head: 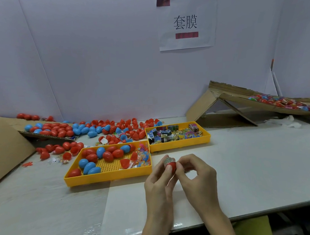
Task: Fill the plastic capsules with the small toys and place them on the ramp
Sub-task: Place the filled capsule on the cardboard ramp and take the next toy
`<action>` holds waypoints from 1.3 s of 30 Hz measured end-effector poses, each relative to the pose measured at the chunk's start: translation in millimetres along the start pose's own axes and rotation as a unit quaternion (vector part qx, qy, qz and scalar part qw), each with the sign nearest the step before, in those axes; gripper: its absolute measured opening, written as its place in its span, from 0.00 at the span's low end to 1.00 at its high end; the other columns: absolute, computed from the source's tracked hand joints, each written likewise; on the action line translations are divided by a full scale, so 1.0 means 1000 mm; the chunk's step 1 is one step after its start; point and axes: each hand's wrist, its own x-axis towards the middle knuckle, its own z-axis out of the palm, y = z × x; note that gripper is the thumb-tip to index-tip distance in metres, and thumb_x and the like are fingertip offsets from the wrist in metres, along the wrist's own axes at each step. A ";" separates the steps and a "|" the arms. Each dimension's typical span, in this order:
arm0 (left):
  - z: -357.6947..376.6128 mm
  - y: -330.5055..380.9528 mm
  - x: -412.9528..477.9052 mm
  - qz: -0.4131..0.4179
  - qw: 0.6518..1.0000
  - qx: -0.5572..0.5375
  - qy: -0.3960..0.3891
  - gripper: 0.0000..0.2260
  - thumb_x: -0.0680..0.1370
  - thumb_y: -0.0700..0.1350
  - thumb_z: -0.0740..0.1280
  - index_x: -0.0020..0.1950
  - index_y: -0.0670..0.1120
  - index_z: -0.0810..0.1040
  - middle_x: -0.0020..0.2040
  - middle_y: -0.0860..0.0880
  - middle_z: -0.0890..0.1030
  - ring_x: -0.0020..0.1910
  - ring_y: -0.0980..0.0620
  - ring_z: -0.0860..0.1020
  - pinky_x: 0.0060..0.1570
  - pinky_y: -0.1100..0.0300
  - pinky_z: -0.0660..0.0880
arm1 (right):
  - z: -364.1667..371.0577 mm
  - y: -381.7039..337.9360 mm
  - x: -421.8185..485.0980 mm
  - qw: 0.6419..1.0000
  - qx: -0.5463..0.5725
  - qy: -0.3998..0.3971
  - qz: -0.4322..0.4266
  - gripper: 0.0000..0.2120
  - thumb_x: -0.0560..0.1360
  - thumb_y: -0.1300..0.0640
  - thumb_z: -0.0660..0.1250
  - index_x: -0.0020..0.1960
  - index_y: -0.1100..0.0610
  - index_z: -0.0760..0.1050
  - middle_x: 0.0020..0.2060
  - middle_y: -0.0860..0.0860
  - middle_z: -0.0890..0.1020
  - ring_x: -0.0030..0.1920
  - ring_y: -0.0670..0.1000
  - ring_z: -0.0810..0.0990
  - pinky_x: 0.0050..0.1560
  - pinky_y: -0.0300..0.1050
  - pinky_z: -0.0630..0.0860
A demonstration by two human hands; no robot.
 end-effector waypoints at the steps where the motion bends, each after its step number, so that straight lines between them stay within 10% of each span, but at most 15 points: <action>1: 0.000 -0.001 0.000 0.003 1.000 0.006 0.001 0.15 0.73 0.39 0.70 0.59 0.39 0.82 0.54 0.39 0.85 0.55 0.44 0.84 0.44 0.62 0.81 | 0.000 0.001 0.000 1.000 -0.002 0.000 0.001 0.08 0.75 0.64 0.72 0.43 0.52 0.79 0.37 0.39 0.80 0.42 0.43 0.81 0.41 0.27 0.75; 39: -0.004 0.000 0.001 0.029 0.997 -0.040 0.063 0.18 0.72 0.45 0.72 0.61 0.44 0.80 0.56 0.41 0.84 0.51 0.48 0.84 0.48 0.57 0.79 | -0.001 -0.002 -0.001 0.996 0.049 -0.070 0.017 0.18 0.71 0.65 0.76 0.59 0.52 0.83 0.49 0.41 0.85 0.48 0.42 0.84 0.48 0.36 0.81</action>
